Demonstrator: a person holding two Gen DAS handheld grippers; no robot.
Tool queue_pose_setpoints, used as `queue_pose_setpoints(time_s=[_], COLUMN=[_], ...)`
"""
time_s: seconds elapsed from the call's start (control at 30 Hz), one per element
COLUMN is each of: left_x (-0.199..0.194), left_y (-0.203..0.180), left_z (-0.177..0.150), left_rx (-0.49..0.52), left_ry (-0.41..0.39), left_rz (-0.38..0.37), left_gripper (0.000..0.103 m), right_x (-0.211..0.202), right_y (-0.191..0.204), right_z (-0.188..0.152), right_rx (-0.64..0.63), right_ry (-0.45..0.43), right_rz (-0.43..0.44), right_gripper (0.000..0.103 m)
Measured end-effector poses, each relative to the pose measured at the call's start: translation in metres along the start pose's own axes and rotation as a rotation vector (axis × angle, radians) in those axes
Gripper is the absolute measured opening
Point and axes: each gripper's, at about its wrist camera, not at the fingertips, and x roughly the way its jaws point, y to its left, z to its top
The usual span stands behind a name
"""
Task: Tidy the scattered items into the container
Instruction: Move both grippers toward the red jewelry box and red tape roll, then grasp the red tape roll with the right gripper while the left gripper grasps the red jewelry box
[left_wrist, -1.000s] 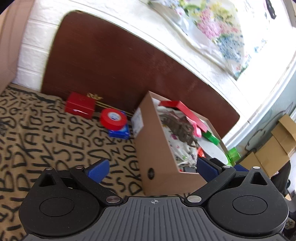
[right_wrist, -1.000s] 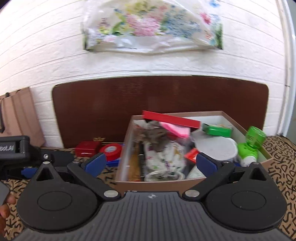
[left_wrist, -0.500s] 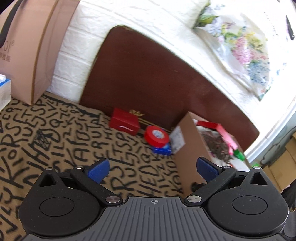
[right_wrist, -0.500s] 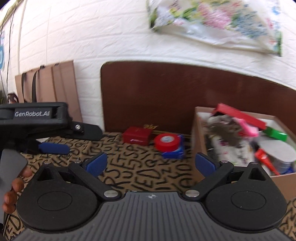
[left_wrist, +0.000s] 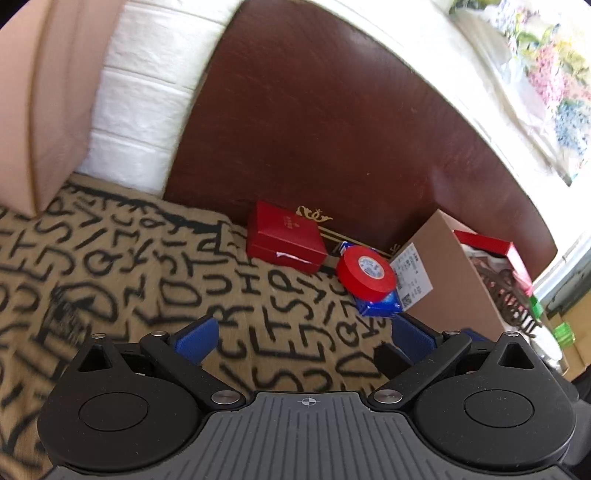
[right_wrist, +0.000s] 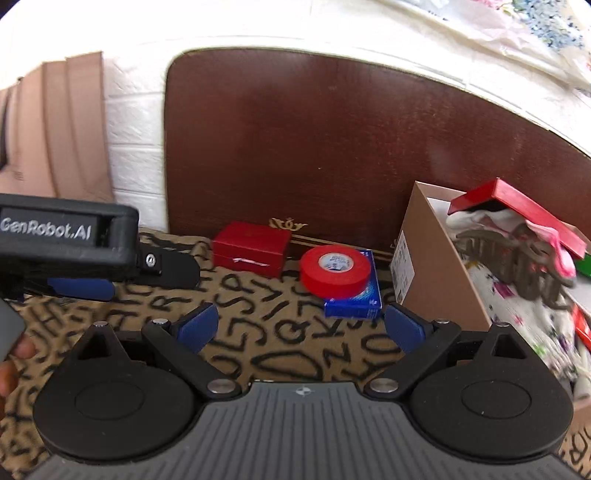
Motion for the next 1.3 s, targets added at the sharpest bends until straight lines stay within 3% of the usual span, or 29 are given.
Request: queue_pose_setpoints(time_s=[0.4, 0.67, 0.83, 0.87, 0.9, 0.93, 0.97, 1.3], left_x=[0.073, 0.115, 0.137, 0.141, 0.145, 0.148, 0.15, 0.132], left_y=[0.009, 0.009, 0.004, 0.003, 0.003, 0.003, 0.001, -0.006], left_z=[0.035, 0.045, 0.051, 0.052, 0.053, 0.054, 0.055, 0.041], left_rx=[0.072, 0.069, 0.088, 0.099, 0.107, 0.114, 0.124, 0.159], left_ry=[0.016, 0.029, 0.03, 0.032, 0.032, 0.032, 0.035, 0.038], left_rz=[-0.019, -0.015, 0.013, 0.019, 0.024, 0.037, 0.065, 0.085], left_gripper=[0.101, 0.101, 0.102, 0.101, 0.1, 0.098, 0.091, 0.088], right_x=[0.083, 0.115, 0.119, 0.12, 0.118, 0.117, 0.115, 0.08], right_y=[0.006, -0.001, -0.003, -0.005, -0.008, -0.013, -0.016, -0.007], right_z=[0.01, 0.002, 0.002, 0.001, 0.001, 0.0, -0.001, -0.023], right_rx=[-0.015, 0.044, 0.057, 0.059, 0.068, 0.075, 0.081, 0.023], right_ry=[0.036, 0.088, 0.072, 0.069, 0.062, 0.053, 0.051, 0.057], right_rz=[-0.168, -0.171, -0.164, -0.163, -0.17, -0.179, -0.165, -0.07], right_gripper=[0.097, 0.093, 0.093, 0.09, 0.079, 0.077, 0.077, 0.076])
